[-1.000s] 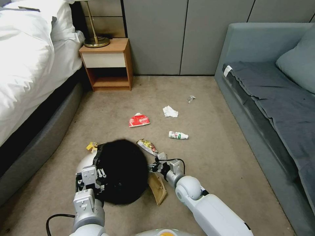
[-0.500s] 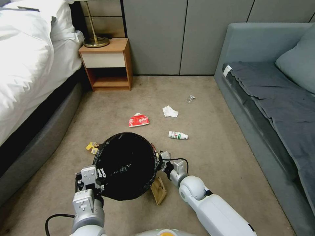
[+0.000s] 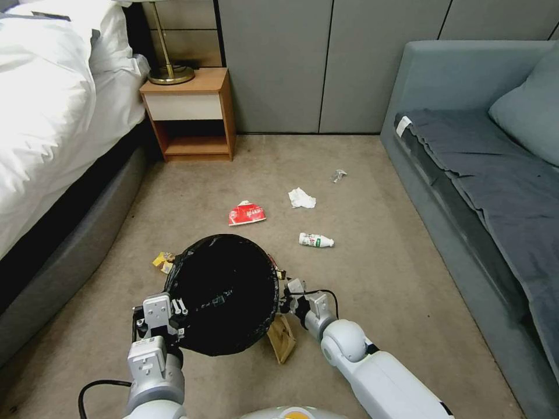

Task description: Pick up the trash bin, then pick up the garbage from the floor and place it into the trash bin.

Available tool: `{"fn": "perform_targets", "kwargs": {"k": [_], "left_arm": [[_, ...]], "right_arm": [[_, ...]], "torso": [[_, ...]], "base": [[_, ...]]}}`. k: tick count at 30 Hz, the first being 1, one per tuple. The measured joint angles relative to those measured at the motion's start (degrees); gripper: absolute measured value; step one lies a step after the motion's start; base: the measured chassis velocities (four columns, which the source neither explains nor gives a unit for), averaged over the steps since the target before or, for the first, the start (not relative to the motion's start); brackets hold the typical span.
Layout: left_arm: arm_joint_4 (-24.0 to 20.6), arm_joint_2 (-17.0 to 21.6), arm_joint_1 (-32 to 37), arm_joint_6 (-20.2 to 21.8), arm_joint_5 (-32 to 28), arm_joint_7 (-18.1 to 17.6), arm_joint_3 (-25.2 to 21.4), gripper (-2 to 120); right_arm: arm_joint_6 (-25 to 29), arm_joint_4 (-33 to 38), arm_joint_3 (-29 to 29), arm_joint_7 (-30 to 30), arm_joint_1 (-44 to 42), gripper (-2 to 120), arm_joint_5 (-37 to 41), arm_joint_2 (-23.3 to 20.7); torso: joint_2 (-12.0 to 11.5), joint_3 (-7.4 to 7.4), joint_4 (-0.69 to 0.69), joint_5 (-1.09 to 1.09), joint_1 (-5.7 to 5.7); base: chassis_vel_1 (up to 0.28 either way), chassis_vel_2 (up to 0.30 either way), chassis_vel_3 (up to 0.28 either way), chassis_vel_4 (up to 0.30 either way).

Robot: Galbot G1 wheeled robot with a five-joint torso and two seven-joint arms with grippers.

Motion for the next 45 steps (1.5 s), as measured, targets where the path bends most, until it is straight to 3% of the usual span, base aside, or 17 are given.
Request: {"fn": "perform_targets", "kwargs": {"k": [9, 22, 34, 42, 45], "left_arm": [[0.0, -0.1, 0.2, 0.0, 0.2, 0.0, 0.1, 0], [0.3, -0.2, -0.1, -0.1, 0.4, -0.1, 0.3, 0], [-0.1, -0.4, 0.4, -0.2, 0.5, -0.1, 0.3, 0], [-0.2, -0.4, 0.5, -0.3, 0.5, -0.1, 0.2, 0], [-0.2, -0.4, 0.3, -0.3, 0.5, -0.1, 0.2, 0]], "right_arm": [[1.0, -4.5, -0.9, -2.2, -0.3, 100, -1.9, 0.6], [2.1, -4.6, -1.8, -4.4, -2.0, 100, -2.9, 0.6], [5.7, -11.5, -1.7, -5.5, -1.2, 99, -5.6, 2.6], [8.4, -14.5, -0.6, -5.7, -0.8, 86, -6.5, 2.4], [8.5, -14.4, -0.1, -5.8, -0.9, 74, -6.7, 2.2]], "torso": [[0.0, 0.00, 0.00, 0.00, 0.00], [0.0, 0.00, 0.00, 0.00, 0.00], [0.0, 0.00, 0.01, -0.02, 0.00], [0.0, -0.01, 0.01, 0.01, 0.00], [0.0, 0.00, 0.00, 0.03, 0.00]], "base": [[0.000, 0.000, 0.000, 0.000], [0.000, 0.000, 0.000, 0.000], [0.000, 0.000, 0.000, 0.000], [0.000, 0.000, 0.000, 0.000], [0.000, 0.000, 0.000, 0.000]]}}
